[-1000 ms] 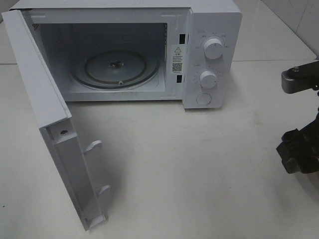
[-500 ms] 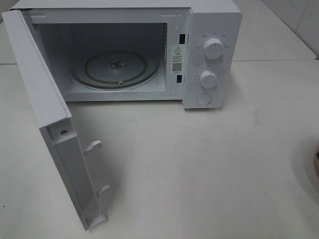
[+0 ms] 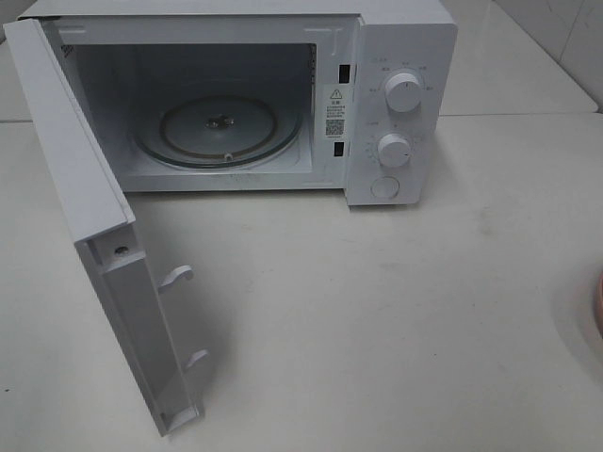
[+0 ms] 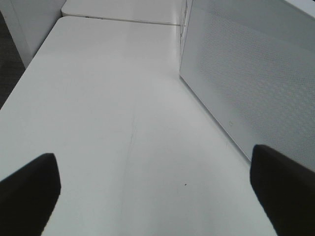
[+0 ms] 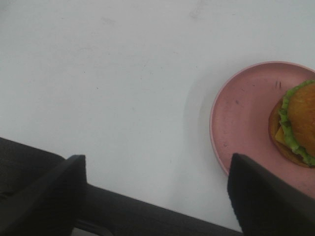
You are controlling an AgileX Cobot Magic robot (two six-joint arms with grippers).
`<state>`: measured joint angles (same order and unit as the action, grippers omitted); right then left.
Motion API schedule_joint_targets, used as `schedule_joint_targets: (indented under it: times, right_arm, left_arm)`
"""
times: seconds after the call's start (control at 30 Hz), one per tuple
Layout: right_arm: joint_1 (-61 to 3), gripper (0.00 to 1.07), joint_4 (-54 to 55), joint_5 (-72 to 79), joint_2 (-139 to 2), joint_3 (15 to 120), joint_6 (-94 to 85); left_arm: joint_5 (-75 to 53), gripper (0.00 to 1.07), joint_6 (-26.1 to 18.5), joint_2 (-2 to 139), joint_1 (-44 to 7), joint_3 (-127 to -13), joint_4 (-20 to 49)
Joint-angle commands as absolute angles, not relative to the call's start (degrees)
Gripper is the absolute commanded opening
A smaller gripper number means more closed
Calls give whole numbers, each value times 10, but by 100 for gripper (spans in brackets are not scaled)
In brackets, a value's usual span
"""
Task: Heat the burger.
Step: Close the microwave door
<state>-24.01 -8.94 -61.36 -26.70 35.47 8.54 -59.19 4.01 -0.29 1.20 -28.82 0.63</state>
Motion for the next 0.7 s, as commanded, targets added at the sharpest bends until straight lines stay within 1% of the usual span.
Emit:
schedule_joint_targets:
  times: [0.03,0.1,0.13,0.17,0.2,0.3,0.37,0.4,0.43,0.5,0.57,0.7]
  right_arm:
    - [-227,76,-85,-618,-236,337,72]
    - [-195,76,-84,-614,-203,316,57]
    - [-195,76,-84,-614,-203,316,57]
    - [-175,76,-84,-607,-178,300,51]
    - [-168,76,-83,-596,-166,292,51]
    - [-157,76,-77,-592,-144,289,46]
    - [-131,76,-74,-592,-115,289,43]
    - [-131,76,-74,-592,-115,289,43]
    - [-114,76,-72,-592,-90,289,43]
    - [-106,76,-70,-592,-81,289,43]
    - [-73,76,-69,-592,-40,289,43]
    - [-57,76,-69,-592,-15,289,43]
  left_arm:
    - [-588,100,39,-15,13,-286,5]
    - [-588,100,39,-15,13,-286,5]
    - [-588,100,39,-15,13,-286,5]
    - [-588,100,39,-15,13,-286,5]
    - [-588,100,39,-15,13,-286,5]
    - [-588,100,39,-15,13,-286,5]
    - [-588,100,39,-15,13,-286,5]
    - [-588,100,39,-15,13,-286,5]
    - [-588,100,39,-15,13,-286,5]
    - [-588,100,39,-15,13,-286,5]
    - [-588,100,39,-15,13,-286,5]
    - [-588,100,39,-15,13,-286,5]
